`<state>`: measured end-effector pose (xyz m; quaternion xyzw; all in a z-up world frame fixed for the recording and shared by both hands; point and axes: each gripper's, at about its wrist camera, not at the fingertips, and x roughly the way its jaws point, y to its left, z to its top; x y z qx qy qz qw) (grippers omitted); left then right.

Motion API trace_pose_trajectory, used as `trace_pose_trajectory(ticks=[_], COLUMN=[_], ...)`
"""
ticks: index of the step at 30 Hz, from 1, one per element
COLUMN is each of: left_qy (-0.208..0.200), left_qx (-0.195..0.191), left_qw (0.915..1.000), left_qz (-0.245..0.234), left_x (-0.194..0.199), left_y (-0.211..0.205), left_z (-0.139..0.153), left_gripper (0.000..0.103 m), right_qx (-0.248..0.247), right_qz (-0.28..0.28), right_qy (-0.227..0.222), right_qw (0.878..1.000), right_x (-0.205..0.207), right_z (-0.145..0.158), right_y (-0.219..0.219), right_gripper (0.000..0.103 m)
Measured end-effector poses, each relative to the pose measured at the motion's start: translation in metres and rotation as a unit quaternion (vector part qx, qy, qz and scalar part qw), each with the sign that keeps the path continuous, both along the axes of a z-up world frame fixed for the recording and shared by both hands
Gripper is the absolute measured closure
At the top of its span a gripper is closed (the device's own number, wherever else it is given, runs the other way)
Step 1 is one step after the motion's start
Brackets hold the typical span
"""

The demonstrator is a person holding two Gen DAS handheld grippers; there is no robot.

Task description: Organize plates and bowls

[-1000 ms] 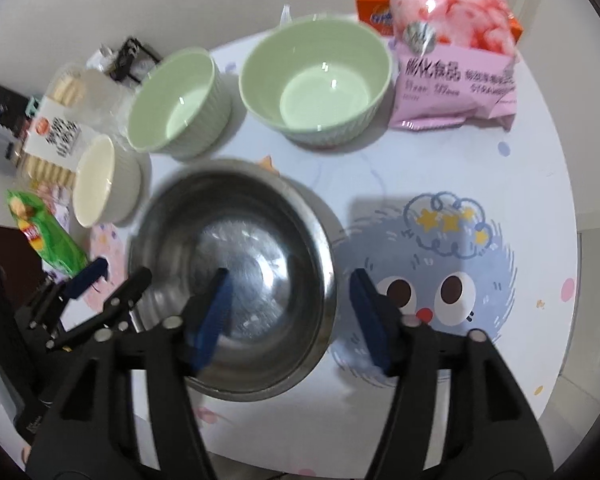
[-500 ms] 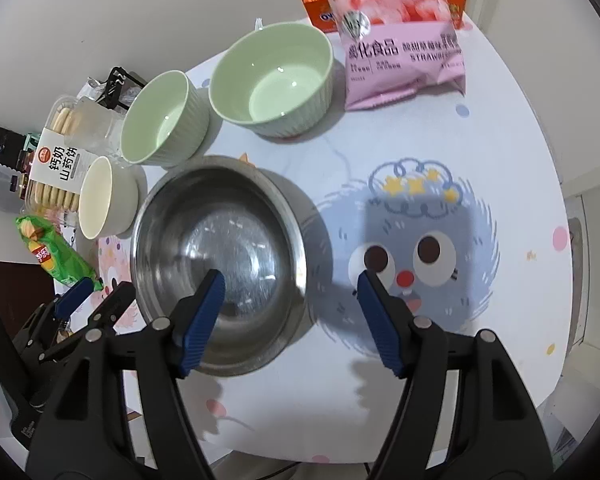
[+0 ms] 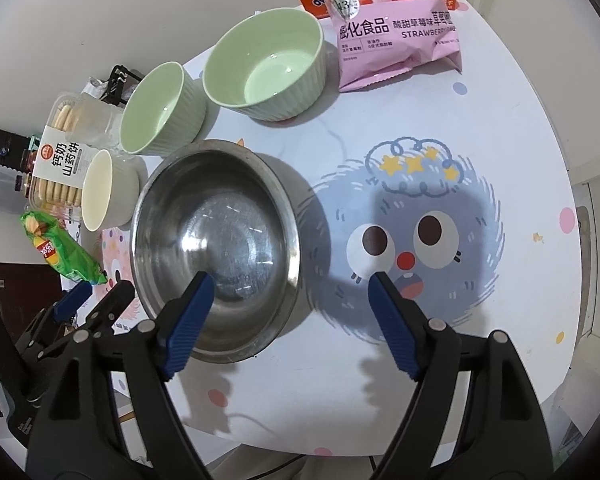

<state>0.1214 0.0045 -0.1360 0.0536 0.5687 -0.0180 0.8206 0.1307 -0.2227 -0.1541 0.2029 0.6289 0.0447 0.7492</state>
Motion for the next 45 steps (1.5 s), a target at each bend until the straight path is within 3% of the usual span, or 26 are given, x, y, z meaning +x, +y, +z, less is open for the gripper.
trace_pose_trajectory(ticks=[11, 18, 22, 23, 24, 26, 29, 31, 39, 45], left_qy=[0.023, 0.042, 0.052, 0.052, 0.051, 0.052, 0.050, 0.053, 0.059, 0.053], left_qx=[0.025, 0.008, 0.008, 0.000, -0.004, -0.002, -0.012, -0.027, -0.039, -0.019], left_qw=[0.9994, 0.9990, 0.9986, 0.9986, 0.9986, 0.9986, 0.9986, 0.9981, 0.9973, 0.9983], left_qz=[0.008, 0.011, 0.009, 0.009, 0.007, 0.005, 0.013, 0.019, 0.020, 0.015], left_x=[0.016, 0.027, 0.030, 0.031, 0.031, 0.033, 0.034, 0.036, 0.026, 0.007], left_y=[-0.009, -0.011, -0.013, -0.013, -0.014, -0.016, -0.013, -0.008, 0.007, 0.017], left_z=[-0.044, -0.069, -0.079, -0.080, -0.080, -0.080, -0.079, -0.078, -0.078, -0.072], left_gripper=[0.021, 0.022, 0.050, 0.053, 0.056, 0.060, 0.067, 0.071, 0.072, 0.073], right_qx=[-0.002, 0.000, 0.006, 0.009, 0.016, 0.014, 0.029, 0.002, -0.007, -0.002], right_qz=[0.002, 0.007, 0.013, 0.014, 0.015, 0.021, 0.031, 0.046, 0.058, 0.073], right_qy=[0.029, 0.048, 0.052, 0.051, 0.049, 0.060, 0.059, 0.056, 0.053, 0.045], right_qw=[1.000, 0.999, 0.999, 0.999, 0.999, 0.998, 0.997, 0.997, 0.997, 0.996], right_x=[0.019, 0.028, 0.032, 0.032, 0.033, 0.035, 0.035, 0.036, 0.030, 0.013], right_z=[-0.031, -0.052, -0.060, -0.061, -0.063, -0.067, -0.067, -0.065, -0.060, -0.053], right_y=[0.004, 0.004, 0.005, 0.006, 0.007, 0.009, 0.018, 0.025, 0.035, 0.045], right_gripper=[0.023, 0.023, 0.024, 0.035, 0.054, 0.076, 0.090, 0.090, 0.089, 0.088])
